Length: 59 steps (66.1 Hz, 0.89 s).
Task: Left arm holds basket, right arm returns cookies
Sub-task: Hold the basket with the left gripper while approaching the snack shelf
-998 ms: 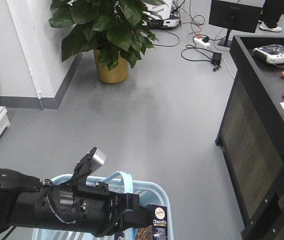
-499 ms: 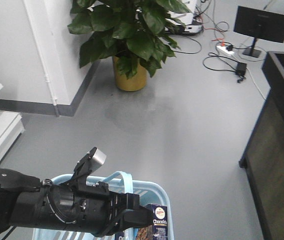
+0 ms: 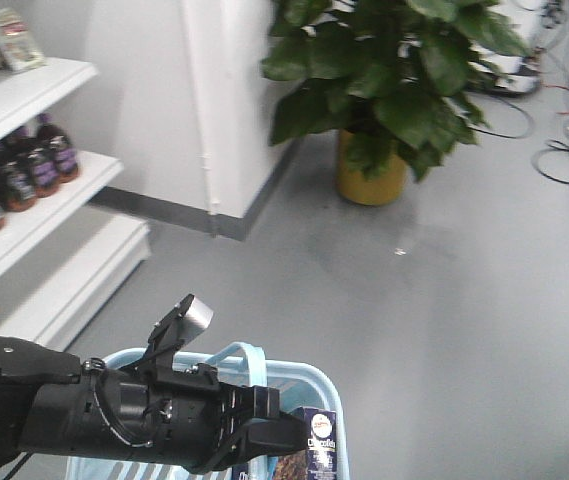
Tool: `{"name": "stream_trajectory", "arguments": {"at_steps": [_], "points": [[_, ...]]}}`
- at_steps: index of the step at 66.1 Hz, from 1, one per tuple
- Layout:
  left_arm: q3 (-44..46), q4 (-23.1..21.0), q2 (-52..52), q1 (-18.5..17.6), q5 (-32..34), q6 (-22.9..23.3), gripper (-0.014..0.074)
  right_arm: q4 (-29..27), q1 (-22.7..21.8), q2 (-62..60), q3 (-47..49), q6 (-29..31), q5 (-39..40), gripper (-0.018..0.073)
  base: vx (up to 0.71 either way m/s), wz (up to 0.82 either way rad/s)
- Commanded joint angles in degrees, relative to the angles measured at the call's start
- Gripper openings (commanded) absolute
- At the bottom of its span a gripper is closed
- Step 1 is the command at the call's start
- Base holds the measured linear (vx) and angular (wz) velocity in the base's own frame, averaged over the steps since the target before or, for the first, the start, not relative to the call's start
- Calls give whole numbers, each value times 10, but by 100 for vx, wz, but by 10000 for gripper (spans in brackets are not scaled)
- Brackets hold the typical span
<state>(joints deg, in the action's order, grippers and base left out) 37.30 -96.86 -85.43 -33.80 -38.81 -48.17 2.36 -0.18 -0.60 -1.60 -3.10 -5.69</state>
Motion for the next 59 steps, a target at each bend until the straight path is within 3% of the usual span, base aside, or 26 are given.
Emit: {"name": "stream_trajectory", "arguments": {"at_steps": [1, 59], "points": [[17, -45, 23, -4, -30, -1, -6, 2, -3, -7, -1, 5, 46, -8, 21, 63], [17, -45, 23, -4, -30, -1, -6, 2, -3, -7, -1, 5, 46, -8, 17, 59]]}}
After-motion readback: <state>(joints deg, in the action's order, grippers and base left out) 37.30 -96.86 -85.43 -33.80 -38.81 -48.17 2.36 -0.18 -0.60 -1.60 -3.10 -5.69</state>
